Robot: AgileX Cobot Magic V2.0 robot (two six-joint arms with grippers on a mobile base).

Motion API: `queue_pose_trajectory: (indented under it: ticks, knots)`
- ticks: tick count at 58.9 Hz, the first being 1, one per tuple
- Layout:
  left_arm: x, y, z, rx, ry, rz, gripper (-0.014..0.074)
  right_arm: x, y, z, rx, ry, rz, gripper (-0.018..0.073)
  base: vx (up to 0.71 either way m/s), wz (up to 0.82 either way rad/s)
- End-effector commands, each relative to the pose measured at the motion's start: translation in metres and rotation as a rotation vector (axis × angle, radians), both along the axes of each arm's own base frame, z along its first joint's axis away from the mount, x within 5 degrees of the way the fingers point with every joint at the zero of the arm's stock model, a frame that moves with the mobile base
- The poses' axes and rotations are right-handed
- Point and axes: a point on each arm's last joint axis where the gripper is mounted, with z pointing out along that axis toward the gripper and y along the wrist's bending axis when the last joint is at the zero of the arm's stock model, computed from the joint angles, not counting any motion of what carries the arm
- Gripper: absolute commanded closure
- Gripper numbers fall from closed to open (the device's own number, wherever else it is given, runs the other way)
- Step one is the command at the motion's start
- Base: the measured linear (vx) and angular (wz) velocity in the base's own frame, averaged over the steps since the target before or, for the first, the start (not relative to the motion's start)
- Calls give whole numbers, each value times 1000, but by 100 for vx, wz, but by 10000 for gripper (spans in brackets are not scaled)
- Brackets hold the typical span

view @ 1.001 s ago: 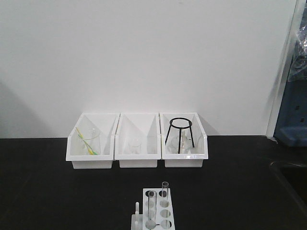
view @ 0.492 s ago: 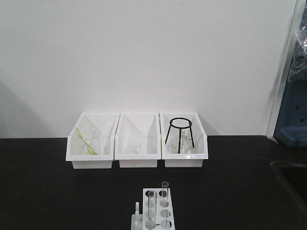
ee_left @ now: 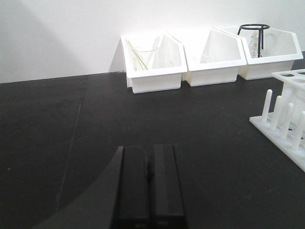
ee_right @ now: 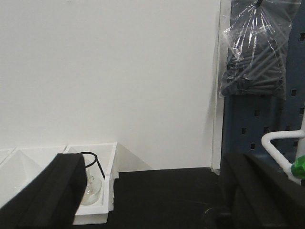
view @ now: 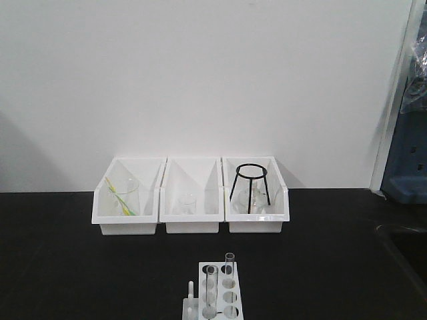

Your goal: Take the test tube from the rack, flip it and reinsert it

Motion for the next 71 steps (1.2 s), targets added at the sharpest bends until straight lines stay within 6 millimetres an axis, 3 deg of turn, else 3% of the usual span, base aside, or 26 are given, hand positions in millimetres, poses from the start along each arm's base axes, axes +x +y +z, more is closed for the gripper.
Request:
queue_pose_trajectory:
  ticks: [1,9,22,38,56,71]
  knots:
    - [0,-1,9,-23,-91,-14,603,0,5,6,-36,-97,27,-29,0,0]
    - [0,-1,9,-23,-91,-14,603,3,25,-39,-38,-43,136,18,0,0]
    - [0,-1,9,-23,-91,-14,603,2,74,-111,-52,43,390,40,0,0]
    - [0,-1,9,-23,-91,-14,603,15,136,-147,-115,3,676,40,0,0]
    - [0,-1,9,-23,-91,-14,603,42,160,-186,2,-38,736,40,0,0]
    - [0,-1,9,-23,-91,-14,603,76,188,-197,12,-37,807,40,0,0]
